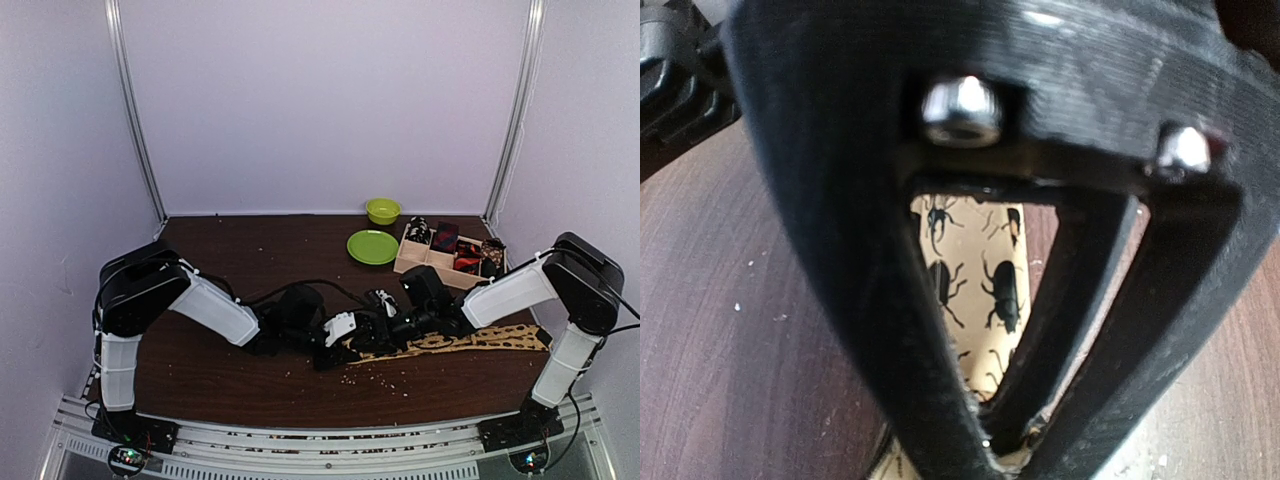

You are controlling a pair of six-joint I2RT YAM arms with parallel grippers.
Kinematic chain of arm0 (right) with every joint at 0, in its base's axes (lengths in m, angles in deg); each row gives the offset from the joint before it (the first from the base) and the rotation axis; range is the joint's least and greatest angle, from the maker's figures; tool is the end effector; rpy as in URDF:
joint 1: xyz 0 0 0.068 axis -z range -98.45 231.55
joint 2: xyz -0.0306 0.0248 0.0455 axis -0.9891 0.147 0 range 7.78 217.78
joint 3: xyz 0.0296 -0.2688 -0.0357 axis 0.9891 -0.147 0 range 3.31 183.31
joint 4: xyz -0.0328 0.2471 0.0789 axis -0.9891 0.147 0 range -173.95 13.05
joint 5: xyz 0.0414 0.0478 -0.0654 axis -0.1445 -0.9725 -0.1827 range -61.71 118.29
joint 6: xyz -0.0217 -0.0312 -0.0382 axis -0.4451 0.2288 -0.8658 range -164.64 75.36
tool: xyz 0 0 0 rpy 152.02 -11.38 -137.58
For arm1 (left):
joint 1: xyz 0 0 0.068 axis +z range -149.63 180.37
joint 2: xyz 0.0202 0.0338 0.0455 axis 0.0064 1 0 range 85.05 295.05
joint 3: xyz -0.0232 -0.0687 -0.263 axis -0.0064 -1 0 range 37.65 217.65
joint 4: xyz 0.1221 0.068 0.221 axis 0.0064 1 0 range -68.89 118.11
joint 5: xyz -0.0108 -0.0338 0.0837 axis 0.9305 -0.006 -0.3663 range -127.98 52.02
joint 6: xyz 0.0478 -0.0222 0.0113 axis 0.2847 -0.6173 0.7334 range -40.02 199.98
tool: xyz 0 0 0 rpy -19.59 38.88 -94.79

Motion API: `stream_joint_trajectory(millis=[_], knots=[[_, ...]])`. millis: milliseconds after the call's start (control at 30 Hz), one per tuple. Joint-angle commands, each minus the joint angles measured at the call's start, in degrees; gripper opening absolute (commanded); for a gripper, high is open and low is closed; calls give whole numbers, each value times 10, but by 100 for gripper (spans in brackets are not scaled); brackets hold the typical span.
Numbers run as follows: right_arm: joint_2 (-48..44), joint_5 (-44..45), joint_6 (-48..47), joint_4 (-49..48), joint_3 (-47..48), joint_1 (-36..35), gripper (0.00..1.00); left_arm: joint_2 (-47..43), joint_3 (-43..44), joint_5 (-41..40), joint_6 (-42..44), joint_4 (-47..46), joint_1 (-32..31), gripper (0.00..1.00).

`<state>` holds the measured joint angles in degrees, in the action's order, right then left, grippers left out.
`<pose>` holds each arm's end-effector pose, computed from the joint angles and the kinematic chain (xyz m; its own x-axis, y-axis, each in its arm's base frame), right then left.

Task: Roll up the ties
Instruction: Roll the tie at the center of the board.

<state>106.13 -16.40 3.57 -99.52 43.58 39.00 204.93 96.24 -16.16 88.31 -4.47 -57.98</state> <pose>0.2131 0.2295 0.1313 -0.9749 -0.1754 -0.1372 -0.2039 0.4560 0.8663 0.2033 -0.3549 0.0939 -0.1656 0.5249 -0.8349 0.9830 0.1558 -0.0970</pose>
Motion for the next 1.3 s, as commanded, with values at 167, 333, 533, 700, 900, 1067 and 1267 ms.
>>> stream_joint_trajectory(millis=[167,333,533,700,900,1067,1267], knots=[[13,51,-35,80,20,-3,34,26,-15,-24,10,89,-2,30],[18,38,19,22,23,-3,34,26,-16,-25,10,89,-2,30],[21,38,43,-17,7,-4,21,26,-16,-25,10,89,-2,30],[22,42,35,-14,-17,-3,0,23,-15,-24,9,85,-1,31],[25,41,34,-30,-49,5,0,-2,-34,-13,-8,36,12,44],[33,38,30,-43,-74,20,0,-28,-59,-16,-11,-22,16,59],[35,36,19,-49,-98,45,0,-22,-92,-11,-41,-124,14,68]])
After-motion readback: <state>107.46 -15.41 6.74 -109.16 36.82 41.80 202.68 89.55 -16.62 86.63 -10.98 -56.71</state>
